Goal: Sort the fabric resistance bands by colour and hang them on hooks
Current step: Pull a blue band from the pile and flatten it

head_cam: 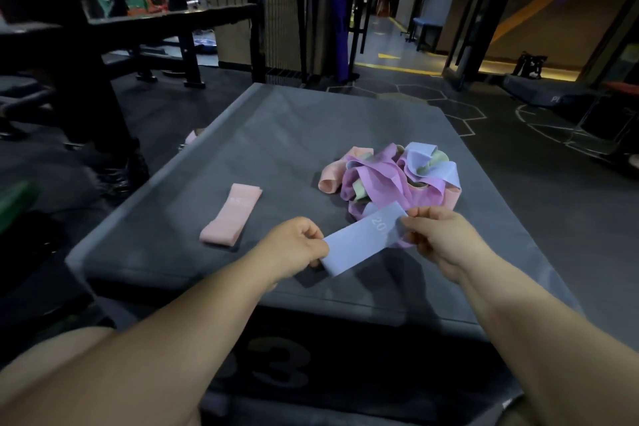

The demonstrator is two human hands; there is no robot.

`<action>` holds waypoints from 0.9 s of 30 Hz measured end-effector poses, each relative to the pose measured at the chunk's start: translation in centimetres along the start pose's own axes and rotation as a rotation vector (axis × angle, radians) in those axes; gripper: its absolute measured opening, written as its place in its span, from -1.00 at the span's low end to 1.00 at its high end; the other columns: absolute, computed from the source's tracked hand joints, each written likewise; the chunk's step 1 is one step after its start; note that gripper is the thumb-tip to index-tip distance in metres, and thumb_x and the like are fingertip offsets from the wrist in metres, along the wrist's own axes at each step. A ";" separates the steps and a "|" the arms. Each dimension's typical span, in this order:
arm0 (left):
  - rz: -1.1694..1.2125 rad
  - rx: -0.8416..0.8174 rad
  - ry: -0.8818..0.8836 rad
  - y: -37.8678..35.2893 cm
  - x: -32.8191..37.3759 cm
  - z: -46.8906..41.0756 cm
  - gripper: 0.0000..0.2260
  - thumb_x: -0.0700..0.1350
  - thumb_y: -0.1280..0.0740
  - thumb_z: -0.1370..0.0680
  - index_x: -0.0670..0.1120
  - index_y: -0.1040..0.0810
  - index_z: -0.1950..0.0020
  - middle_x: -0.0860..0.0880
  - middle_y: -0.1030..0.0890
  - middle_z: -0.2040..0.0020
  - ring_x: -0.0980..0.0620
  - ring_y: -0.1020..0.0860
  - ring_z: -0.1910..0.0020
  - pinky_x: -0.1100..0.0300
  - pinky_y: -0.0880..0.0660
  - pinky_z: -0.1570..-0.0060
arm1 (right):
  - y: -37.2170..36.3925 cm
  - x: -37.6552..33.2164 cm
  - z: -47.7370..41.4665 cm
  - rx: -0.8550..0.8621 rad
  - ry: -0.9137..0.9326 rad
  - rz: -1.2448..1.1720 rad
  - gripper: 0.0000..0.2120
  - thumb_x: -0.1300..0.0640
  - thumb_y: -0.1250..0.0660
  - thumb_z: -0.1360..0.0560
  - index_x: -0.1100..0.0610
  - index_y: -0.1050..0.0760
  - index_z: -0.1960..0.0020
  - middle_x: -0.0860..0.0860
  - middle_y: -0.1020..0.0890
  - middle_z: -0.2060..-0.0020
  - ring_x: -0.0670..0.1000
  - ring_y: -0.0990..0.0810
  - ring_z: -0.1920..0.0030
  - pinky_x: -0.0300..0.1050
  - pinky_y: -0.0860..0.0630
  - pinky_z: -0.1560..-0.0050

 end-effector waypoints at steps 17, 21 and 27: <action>0.057 0.199 0.100 10.7 -5.0 5.1 -0.91 -0.12 -0.36 -0.42 -0.03 -0.56 0.09 0.05 -0.61 0.25 0.11 -0.56 0.24 0.17 -0.46 0.16 | -15.1 -2.6 -0.9 -0.182 0.050 0.160 -0.86 0.34 -0.35 -0.49 0.13 -0.59 0.10 0.03 -0.58 0.32 -0.05 -0.49 0.33 -0.30 -0.39 0.43; 0.113 0.301 0.137 12.1 -6.6 5.0 -0.95 -0.11 -0.36 -0.42 0.01 -0.56 0.15 0.04 -0.63 0.26 0.07 -0.56 0.22 0.14 -0.48 0.13 | -18.4 -3.2 -1.9 -0.188 0.109 0.223 -0.87 0.34 -0.36 -0.45 0.16 -0.61 0.07 0.07 -0.64 0.26 -0.04 -0.54 0.34 -0.29 -0.40 0.43; 0.135 0.432 0.123 15.1 -7.1 3.7 -0.96 -0.15 -0.33 -0.44 -0.06 -0.56 0.13 0.01 -0.59 0.30 0.03 -0.53 0.24 0.13 -0.46 0.18 | -23.5 -4.9 -4.2 -0.179 0.228 0.367 -0.88 0.28 -0.42 -0.42 0.08 -0.61 0.13 0.00 -0.65 0.26 -0.08 -0.56 0.32 -0.23 -0.50 0.19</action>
Point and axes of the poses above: each hand's wrist, its own z-axis away from the middle knuckle, its own y-axis out of the back of the hand, x = y × z, the point moved 2 cm from there along -z, towards the middle knuckle
